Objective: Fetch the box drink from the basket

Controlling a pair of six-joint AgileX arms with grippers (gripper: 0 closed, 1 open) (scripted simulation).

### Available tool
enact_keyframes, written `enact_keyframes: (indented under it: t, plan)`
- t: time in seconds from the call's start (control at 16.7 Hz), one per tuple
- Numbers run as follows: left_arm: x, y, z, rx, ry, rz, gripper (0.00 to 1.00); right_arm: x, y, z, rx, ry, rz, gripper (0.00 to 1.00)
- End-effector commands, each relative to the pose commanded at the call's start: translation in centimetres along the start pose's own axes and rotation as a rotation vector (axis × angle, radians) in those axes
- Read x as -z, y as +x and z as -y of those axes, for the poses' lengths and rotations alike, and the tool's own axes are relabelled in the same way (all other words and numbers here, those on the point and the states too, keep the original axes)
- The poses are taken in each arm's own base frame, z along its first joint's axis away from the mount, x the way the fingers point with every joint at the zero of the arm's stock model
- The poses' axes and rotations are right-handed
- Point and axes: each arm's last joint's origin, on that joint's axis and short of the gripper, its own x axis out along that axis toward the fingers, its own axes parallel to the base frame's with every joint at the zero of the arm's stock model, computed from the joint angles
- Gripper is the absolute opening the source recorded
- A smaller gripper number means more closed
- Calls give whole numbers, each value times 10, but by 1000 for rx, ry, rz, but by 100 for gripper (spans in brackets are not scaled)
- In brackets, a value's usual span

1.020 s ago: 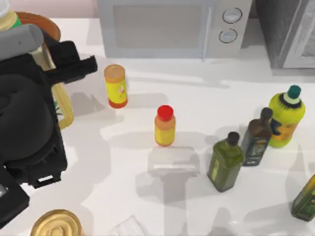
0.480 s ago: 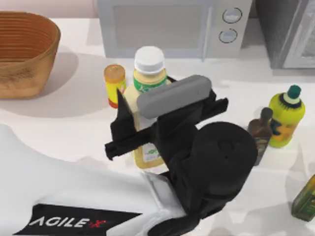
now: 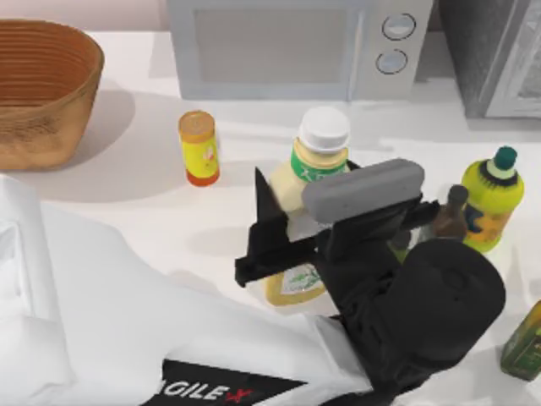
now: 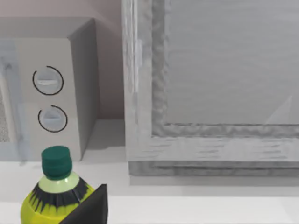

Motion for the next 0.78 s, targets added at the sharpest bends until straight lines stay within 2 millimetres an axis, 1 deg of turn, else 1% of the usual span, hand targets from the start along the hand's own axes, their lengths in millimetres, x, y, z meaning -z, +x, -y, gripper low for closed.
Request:
enact_keyframes:
  t: [0.06, 0.18, 0.3, 0.6, 0.78]
  plan:
    - [9, -10, 44, 271, 98, -6, 0, 0, 0, 0, 0, 0, 0, 100]
    - [12, -5, 42, 250, 89, -7, 0, 0, 0, 0, 0, 0, 0, 100]
    - [21, 6, 35, 196, 72, -6, 0, 0, 0, 0, 0, 0, 0, 100]
    - [46, 37, 5, 30, 10, -2, 0, 0, 0, 0, 0, 0, 0, 100]
    - [49, 43, -1, 0, 0, 0, 0, 0, 0, 0, 0, 0, 0, 100]
